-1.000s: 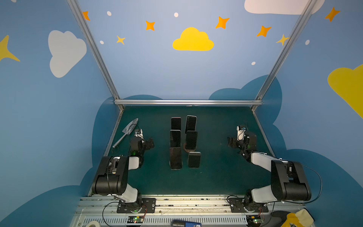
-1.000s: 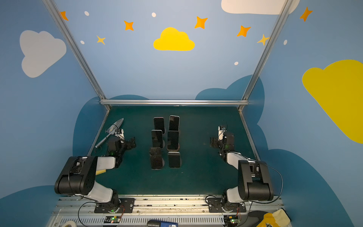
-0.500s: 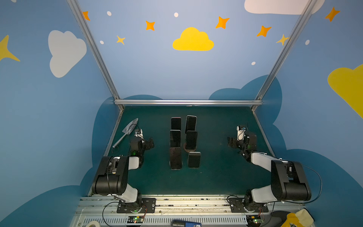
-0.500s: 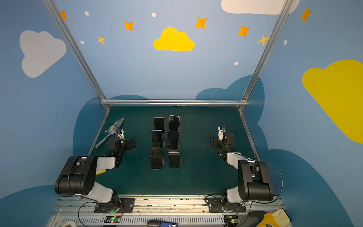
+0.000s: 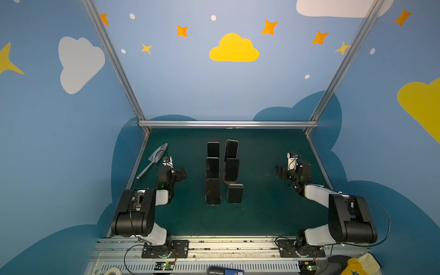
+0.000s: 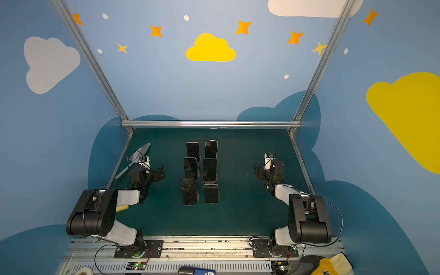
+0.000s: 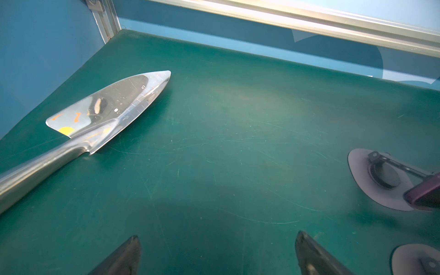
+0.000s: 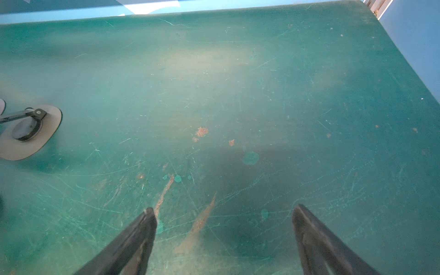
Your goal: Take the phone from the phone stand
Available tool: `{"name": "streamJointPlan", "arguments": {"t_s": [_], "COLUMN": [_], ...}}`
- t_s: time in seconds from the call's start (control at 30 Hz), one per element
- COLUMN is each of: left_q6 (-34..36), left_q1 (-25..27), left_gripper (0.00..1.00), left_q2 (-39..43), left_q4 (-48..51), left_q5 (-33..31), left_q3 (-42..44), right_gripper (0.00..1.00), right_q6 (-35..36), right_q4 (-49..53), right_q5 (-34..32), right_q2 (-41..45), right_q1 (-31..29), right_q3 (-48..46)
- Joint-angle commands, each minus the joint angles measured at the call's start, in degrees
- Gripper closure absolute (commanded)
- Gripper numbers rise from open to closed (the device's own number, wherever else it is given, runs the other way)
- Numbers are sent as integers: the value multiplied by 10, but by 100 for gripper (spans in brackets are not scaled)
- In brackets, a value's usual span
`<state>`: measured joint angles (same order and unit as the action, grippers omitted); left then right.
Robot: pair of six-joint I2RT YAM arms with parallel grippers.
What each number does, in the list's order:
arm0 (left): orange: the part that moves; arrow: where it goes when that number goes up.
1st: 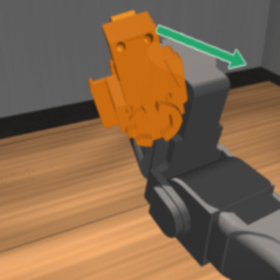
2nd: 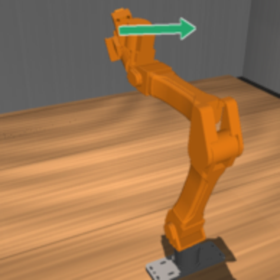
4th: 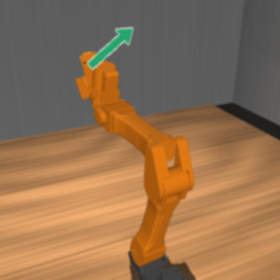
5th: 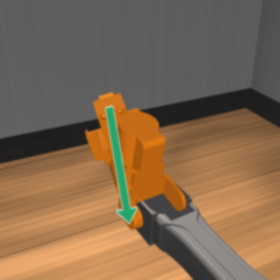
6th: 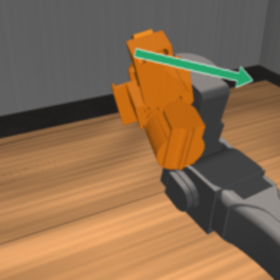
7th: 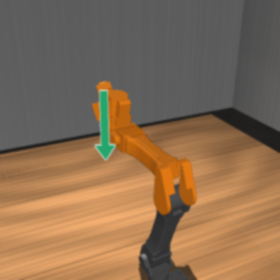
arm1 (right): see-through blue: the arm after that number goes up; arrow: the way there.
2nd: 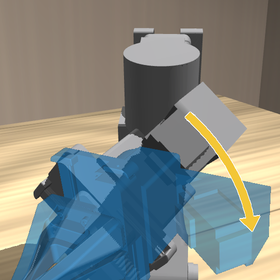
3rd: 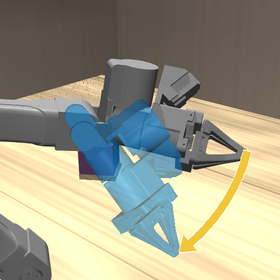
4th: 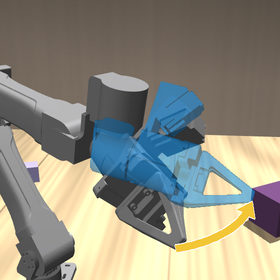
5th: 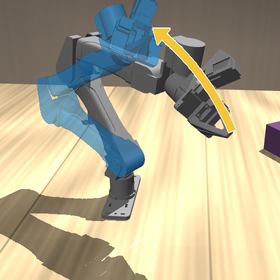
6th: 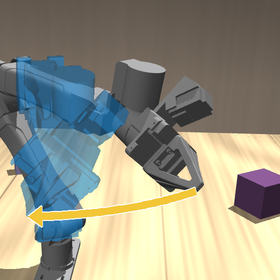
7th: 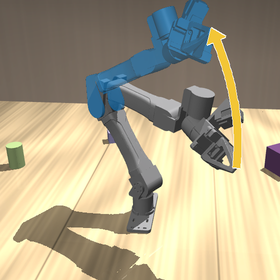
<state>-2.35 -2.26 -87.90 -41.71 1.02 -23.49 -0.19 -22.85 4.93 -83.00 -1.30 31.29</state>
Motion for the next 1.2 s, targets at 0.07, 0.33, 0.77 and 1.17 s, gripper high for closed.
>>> {"name": "streamJointPlan", "arguments": {"t_s": [0.07,0.33,0.77,1.17], "left_q6": [0,-3,-372,-419], "left_q1": [-3,-4,-3,10], "left_gripper": [0,0,0,0], "left_q2": [9,60,336,433], "left_q4": [5,242,502,507], "left_q5": [7,2,-133,-92], "left_q3": [-12,-130,-236,-203], "right_gripper": [10,10,10,29], "right_q6": [-3,-44,-269,-314], "right_q4": [-1,182,441,531], "right_q5": [6,-54,-133,-27], "right_q2": [1,34,175,290], "right_q1": [2,-1,-26,-41], "right_q3": [2,119,237,200]}}
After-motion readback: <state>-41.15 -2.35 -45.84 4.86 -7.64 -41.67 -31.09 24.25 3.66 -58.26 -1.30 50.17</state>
